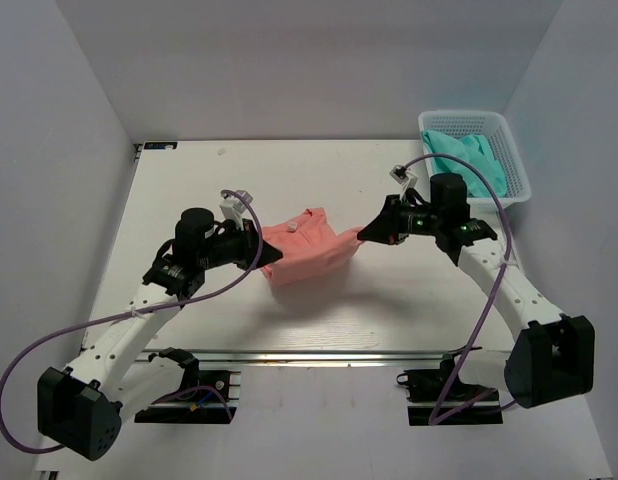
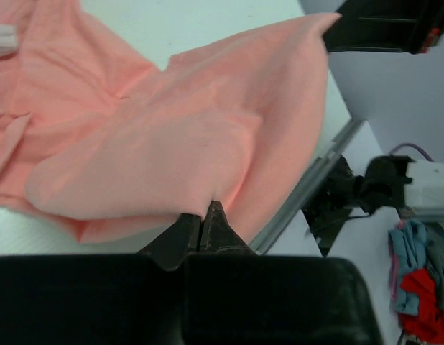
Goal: Fold and stack the t-shirts
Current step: Fold the long partially folded tshirt into a neat square
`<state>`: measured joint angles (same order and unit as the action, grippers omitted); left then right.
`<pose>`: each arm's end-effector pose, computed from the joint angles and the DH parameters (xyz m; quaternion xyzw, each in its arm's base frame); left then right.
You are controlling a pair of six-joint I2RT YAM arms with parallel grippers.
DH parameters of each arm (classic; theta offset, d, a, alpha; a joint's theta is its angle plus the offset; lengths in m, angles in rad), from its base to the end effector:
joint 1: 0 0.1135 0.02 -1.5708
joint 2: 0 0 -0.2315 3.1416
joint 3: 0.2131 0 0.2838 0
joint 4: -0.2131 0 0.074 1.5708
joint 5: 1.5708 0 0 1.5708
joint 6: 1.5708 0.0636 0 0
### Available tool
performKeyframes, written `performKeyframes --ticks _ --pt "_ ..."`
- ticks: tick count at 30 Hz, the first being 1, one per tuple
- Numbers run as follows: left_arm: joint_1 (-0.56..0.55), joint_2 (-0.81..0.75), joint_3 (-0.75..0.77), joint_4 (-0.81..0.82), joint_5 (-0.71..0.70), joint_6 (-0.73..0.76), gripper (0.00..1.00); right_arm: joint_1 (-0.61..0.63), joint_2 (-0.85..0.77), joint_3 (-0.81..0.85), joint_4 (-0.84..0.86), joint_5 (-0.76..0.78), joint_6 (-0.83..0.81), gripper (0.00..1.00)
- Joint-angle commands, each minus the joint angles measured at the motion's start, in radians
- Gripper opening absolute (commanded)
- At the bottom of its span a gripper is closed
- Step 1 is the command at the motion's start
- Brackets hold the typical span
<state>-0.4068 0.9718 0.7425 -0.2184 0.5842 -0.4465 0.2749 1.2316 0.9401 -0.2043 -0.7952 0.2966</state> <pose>0.2504 -0.1461 0.2451 0.1372 0.8135 -0.4329 0.3634 0.3054 0.1333 0.2532 -0.1896 0.7941 0.4522 0.3592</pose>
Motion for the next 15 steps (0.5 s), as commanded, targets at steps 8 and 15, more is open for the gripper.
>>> performKeyframes --ticks 8,15 --pt "0.010 0.011 0.058 -0.131 -0.380 -0.119 0.00 -0.002 0.238 0.189 0.147 -0.073 0.073 0.00" --pt "0.019 0.143 0.135 -0.176 -0.542 -0.173 0.00 0.001 0.430 0.362 0.157 -0.094 0.084 0.00"
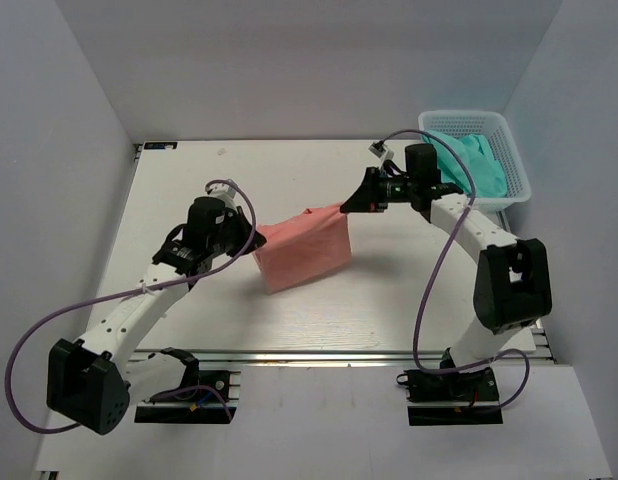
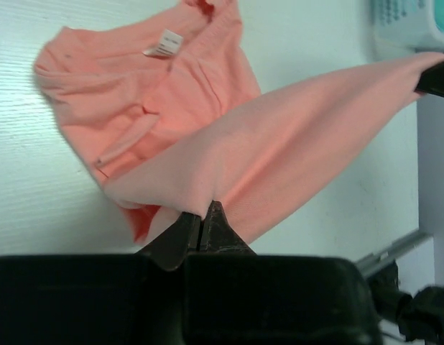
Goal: Fold and stack the t-shirts
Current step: Fold the long partially folded tshirt into a neat square
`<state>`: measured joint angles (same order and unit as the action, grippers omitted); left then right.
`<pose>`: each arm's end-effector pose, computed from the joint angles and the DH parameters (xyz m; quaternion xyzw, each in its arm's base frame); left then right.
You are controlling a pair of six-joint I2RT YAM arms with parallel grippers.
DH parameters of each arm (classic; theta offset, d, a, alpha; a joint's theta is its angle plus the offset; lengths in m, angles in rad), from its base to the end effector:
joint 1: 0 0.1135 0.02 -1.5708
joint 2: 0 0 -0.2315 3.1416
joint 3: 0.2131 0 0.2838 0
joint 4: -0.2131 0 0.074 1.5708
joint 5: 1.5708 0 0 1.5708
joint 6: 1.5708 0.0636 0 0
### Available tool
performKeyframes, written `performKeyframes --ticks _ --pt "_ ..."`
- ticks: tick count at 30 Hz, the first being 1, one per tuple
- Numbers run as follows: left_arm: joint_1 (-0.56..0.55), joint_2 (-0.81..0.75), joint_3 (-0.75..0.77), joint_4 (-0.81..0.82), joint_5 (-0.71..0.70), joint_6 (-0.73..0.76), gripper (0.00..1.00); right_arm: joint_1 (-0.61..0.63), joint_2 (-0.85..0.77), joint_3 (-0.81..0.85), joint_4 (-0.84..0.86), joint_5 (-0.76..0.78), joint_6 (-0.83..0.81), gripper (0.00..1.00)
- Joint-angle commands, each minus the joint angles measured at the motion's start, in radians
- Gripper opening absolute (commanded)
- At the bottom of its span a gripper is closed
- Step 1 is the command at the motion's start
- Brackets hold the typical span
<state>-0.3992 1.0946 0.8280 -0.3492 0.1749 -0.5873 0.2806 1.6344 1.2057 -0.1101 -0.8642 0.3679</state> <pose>0.2802 -0.1302 0.2251 -0.0431 0.8846 -0.2851 0.3665 0.3814 0.1603 0.2247 -0.1720 0.7981 0.4880 0.3087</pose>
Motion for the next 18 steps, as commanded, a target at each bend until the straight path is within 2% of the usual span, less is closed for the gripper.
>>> performKeyframes --ticks 1,8,18 --pt "0.011 0.021 0.065 -0.045 -0.155 -0.049 0.00 -0.006 0.079 0.112 0.056 -0.035 0.012 0.00" --pt "0.043 0.086 0.109 -0.045 -0.251 -0.068 0.05 -0.004 0.235 0.305 0.010 -0.039 0.006 0.00" --pt "0.140 0.293 0.166 -0.014 -0.184 -0.074 0.05 0.000 0.427 0.451 -0.042 -0.033 0.008 0.00"
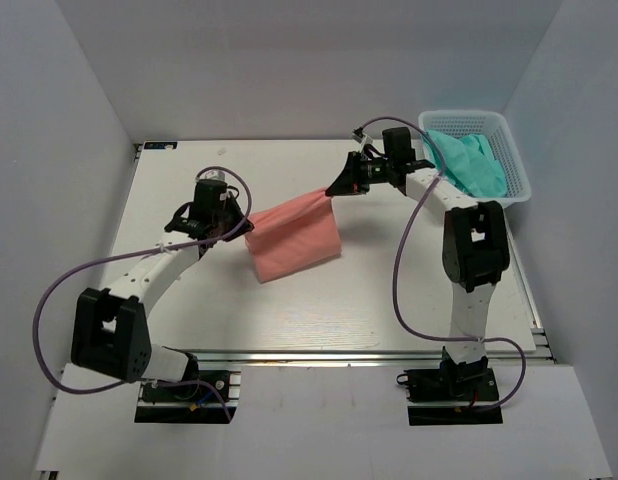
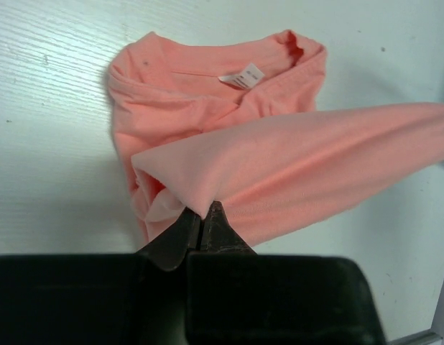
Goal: Fold and stack the t-shirts
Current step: Fold the long partially folded tshirt into a neat square
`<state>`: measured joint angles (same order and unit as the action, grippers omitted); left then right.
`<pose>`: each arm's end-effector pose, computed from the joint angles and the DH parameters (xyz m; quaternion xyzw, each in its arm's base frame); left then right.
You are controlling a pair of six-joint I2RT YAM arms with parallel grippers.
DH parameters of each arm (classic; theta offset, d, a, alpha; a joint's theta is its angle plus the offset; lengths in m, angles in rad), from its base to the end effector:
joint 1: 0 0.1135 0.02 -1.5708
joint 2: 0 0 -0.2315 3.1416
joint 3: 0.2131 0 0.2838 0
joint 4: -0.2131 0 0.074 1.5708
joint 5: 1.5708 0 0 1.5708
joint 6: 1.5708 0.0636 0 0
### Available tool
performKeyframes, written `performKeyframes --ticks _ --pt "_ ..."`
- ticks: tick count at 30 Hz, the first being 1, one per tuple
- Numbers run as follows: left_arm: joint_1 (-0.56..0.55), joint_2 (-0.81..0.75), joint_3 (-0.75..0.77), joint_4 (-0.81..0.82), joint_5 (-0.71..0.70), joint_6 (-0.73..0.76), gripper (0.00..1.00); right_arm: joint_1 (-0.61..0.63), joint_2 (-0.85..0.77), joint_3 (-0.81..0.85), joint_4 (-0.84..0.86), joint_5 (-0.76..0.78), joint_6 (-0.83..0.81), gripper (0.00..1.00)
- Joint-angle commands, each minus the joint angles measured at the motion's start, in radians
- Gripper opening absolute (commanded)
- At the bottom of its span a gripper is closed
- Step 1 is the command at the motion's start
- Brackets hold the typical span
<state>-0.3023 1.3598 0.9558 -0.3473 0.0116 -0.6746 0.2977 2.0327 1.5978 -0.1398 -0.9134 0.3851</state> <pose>0.3346 -0.1051 0.1921 -0.1675 0.9018 -0.1916 0.3493 0.4582 0.1932 0.1970 -0.1760 0.7969 0.5086 0.2743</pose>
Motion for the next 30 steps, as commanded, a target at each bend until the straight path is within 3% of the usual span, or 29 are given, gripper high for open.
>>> performKeyframes --ticks 1,14,16,17,18,19,20,23,26,28,30 --pt "0.063 0.041 0.055 -0.001 -0.021 0.024 0.05 -0.011 0.052 0.100 -0.030 0.022 -0.015 0.00" --pt "0.164 0.283 0.201 0.018 0.159 0.093 0.08 -0.008 0.319 0.399 -0.147 0.012 -0.040 0.00" --pt "0.176 0.295 0.216 0.030 0.139 0.093 0.26 -0.003 0.357 0.428 -0.144 -0.004 -0.042 0.03" --pt "0.177 0.295 0.227 0.048 0.139 0.093 0.43 -0.002 0.368 0.454 -0.138 -0.004 -0.038 0.05" --pt "0.186 0.306 0.227 0.073 0.125 0.102 0.69 -0.002 0.377 0.484 -0.135 -0.004 -0.044 0.10" --pt "0.198 0.306 0.244 0.099 0.125 0.112 0.86 0.001 0.398 0.501 -0.133 -0.001 -0.046 0.19" --pt "0.209 0.330 0.285 0.109 0.134 0.112 1.00 0.001 0.403 0.533 -0.129 0.016 -0.043 0.89" --pt "0.209 0.361 0.362 0.073 0.171 0.150 1.00 0.001 0.383 0.560 -0.126 0.062 -0.040 0.90" --pt "0.209 0.346 0.390 0.077 0.215 0.196 1.00 0.012 0.270 0.487 -0.133 0.119 -0.086 0.90" --pt "0.183 0.297 0.325 0.125 0.273 0.219 1.00 0.021 0.229 0.415 -0.126 0.151 -0.126 0.90" --pt "0.183 0.272 0.247 0.230 0.424 0.228 1.00 0.035 0.161 0.338 -0.150 0.157 -0.158 0.90"
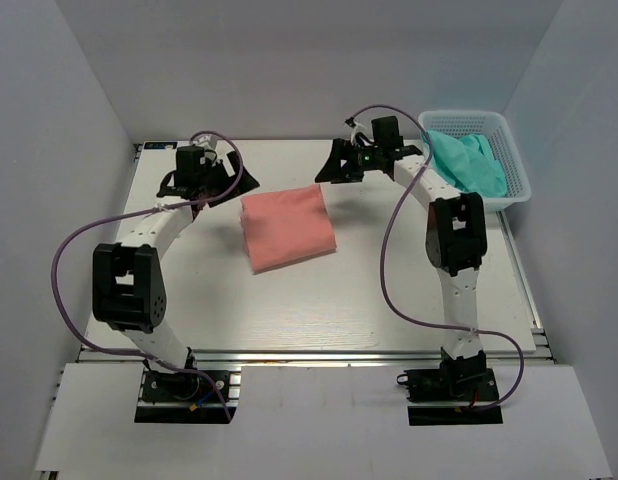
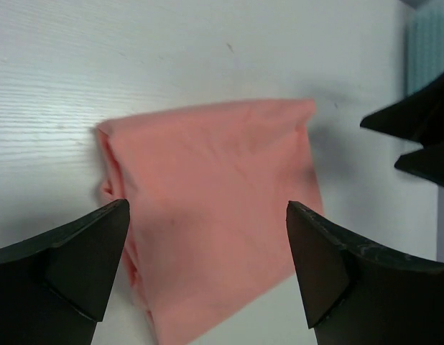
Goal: Fold and stack the t-shirts
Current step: Fold the long partially folded tshirt into a neat square
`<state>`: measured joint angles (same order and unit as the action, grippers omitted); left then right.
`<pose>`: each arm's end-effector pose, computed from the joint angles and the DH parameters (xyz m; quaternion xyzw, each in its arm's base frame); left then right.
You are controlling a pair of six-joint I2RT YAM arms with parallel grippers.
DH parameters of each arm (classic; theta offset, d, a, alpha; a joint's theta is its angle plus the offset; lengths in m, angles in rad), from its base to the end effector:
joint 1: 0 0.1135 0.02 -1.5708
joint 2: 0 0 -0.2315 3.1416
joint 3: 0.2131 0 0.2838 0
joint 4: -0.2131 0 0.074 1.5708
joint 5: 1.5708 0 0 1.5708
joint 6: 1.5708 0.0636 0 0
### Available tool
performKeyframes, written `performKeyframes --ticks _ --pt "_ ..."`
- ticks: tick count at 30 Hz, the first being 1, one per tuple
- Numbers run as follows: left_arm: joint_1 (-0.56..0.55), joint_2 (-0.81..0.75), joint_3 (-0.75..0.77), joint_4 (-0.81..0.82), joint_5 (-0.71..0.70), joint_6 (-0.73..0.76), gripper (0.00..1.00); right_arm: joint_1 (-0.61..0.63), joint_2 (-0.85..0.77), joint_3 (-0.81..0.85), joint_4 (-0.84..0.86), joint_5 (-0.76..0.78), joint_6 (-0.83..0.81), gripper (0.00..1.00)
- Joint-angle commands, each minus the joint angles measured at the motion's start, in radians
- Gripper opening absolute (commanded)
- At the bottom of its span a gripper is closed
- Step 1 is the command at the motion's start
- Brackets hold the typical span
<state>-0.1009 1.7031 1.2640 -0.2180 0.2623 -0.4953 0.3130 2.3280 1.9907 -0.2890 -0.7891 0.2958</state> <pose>0.4305 -0.0602 0.1967 -0.1177 0.8838 -0.2406 0.3836 0.5159 0.2144 0.1769 -0.1819 0.8206 0.4524 0.2980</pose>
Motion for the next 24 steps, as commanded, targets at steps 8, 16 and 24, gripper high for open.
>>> performKeyframes --ticks 8,16,24 --pt "-0.071 -0.011 -0.106 0.207 0.267 0.058 1.00 0.087 -0.188 -0.199 0.048 -0.019 -0.067 0.90" --pt "-0.080 0.148 -0.142 0.171 0.215 0.037 1.00 0.093 -0.075 -0.283 0.106 -0.032 0.009 0.90" --pt "-0.057 0.205 -0.181 0.161 0.170 0.049 1.00 0.100 -0.025 -0.391 0.097 0.019 -0.021 0.90"
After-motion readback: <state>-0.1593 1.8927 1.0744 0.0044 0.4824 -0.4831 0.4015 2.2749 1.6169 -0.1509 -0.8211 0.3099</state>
